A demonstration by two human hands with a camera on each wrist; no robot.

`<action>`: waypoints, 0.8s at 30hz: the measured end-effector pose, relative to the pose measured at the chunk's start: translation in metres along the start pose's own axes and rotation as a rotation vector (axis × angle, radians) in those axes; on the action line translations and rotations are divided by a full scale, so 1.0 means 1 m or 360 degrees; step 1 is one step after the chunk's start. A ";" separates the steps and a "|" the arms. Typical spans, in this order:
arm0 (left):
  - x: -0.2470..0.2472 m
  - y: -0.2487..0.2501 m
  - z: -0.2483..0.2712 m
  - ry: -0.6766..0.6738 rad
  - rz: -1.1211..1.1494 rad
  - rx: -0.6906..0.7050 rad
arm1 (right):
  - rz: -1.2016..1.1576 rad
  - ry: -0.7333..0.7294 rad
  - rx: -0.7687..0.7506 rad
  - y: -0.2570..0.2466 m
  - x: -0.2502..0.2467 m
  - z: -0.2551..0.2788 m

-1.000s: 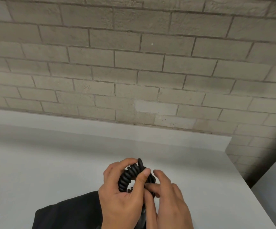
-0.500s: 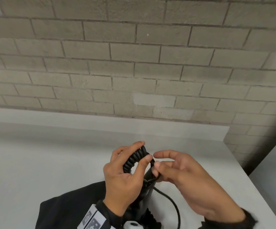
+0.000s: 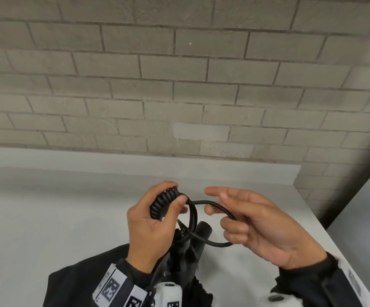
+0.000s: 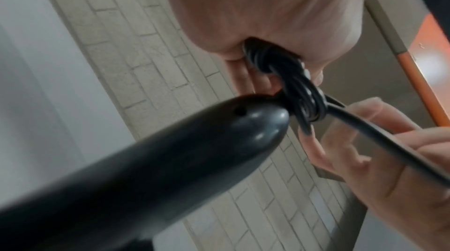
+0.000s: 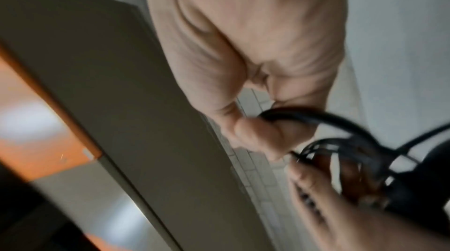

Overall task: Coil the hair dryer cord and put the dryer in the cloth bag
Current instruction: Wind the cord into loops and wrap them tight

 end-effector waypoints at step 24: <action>-0.014 -0.006 0.000 0.0152 0.0049 -0.0211 | -0.0728 0.0529 -0.0687 0.051 0.002 0.004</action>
Point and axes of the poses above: each hand's wrist, its own z-axis away from the middle knuckle, its own x-axis out of the palm, y = z × x, the point moved 2 cm from there along -z, towards the middle knuckle, and after that the axes turned 7 degrees about -y, right-handed, at the moved point
